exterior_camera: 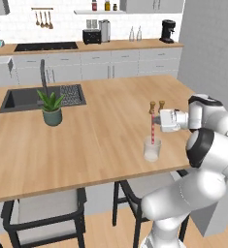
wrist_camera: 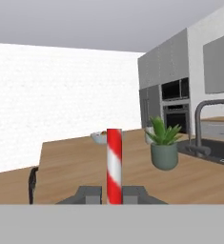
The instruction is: Take a straw from the drawer in front and place it inside the glass cup on the dining counter.
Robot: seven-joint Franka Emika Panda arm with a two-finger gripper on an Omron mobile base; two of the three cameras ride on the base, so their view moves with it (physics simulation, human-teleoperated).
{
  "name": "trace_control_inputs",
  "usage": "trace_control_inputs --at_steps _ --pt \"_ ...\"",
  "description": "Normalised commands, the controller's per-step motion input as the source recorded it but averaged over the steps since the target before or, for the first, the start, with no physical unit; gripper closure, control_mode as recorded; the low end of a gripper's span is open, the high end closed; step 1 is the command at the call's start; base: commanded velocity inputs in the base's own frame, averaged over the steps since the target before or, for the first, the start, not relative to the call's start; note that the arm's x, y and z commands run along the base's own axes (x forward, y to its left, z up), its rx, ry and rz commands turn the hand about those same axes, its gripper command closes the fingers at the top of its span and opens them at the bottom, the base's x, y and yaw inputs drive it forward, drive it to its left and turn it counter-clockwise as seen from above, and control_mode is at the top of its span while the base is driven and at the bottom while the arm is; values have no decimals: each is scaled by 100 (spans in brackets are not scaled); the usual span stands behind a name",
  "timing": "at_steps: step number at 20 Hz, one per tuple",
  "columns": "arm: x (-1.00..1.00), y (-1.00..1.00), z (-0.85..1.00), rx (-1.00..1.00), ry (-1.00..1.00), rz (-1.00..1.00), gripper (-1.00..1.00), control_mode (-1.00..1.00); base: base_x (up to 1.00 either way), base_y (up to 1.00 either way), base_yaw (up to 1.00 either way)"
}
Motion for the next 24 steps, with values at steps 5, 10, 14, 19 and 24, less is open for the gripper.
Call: trace_control_inputs --at_steps 5,10,14,19,24 --pt "10 -9 -25 0 0 -2 100 -100 0 0 0" --pt "17 -8 -22 0 0 -1 100 -100 0 0 0" --pt "28 0 -8 0 0 0 100 -100 0 0 0" --pt "23 0 -3 0 0 0 100 -100 0 0 0" --pt "5 0 -20 0 0 -1 100 -100 0 0 0"
